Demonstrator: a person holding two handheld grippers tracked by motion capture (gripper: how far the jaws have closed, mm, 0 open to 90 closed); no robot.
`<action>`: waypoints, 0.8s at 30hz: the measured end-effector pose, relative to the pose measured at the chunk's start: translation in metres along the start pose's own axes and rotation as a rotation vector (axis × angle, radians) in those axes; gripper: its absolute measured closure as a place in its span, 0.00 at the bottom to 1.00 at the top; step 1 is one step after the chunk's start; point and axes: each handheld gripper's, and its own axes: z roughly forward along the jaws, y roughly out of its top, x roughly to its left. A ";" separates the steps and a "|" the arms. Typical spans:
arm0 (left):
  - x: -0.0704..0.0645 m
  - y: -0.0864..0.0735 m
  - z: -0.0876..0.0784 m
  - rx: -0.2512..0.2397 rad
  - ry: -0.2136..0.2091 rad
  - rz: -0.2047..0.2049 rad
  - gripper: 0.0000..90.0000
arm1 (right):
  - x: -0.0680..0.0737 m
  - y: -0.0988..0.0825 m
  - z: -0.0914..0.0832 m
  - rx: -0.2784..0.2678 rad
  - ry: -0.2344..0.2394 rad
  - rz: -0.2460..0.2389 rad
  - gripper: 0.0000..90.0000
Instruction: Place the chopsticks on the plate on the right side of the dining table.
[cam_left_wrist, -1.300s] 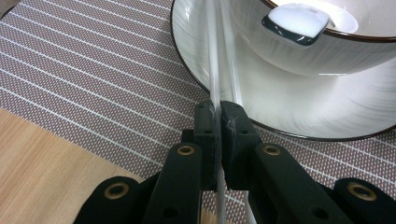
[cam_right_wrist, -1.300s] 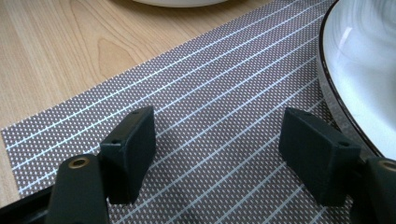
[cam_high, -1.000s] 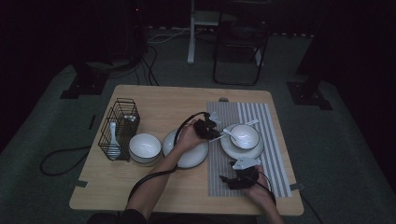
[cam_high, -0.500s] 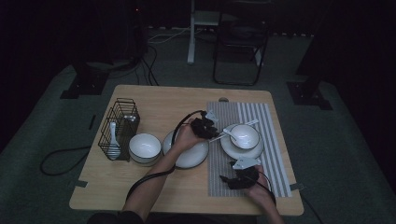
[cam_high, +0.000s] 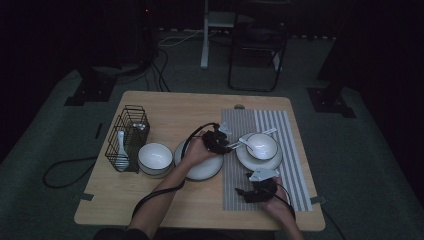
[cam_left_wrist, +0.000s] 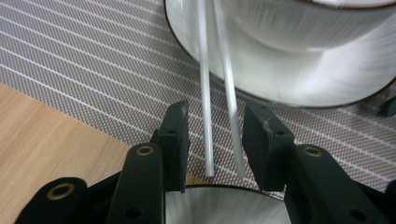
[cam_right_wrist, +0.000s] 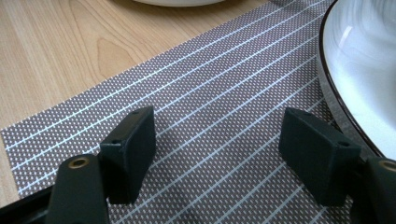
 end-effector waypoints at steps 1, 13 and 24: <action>0.000 0.000 0.001 0.005 0.001 0.001 0.71 | 0.000 0.000 0.000 0.000 0.000 0.000 0.30; 0.003 0.001 0.005 0.016 0.007 0.063 0.90 | 0.000 0.000 0.000 0.000 0.000 -0.001 0.30; 0.004 0.003 0.009 0.004 -0.003 0.076 0.87 | 0.000 0.000 0.000 -0.001 0.001 0.000 0.30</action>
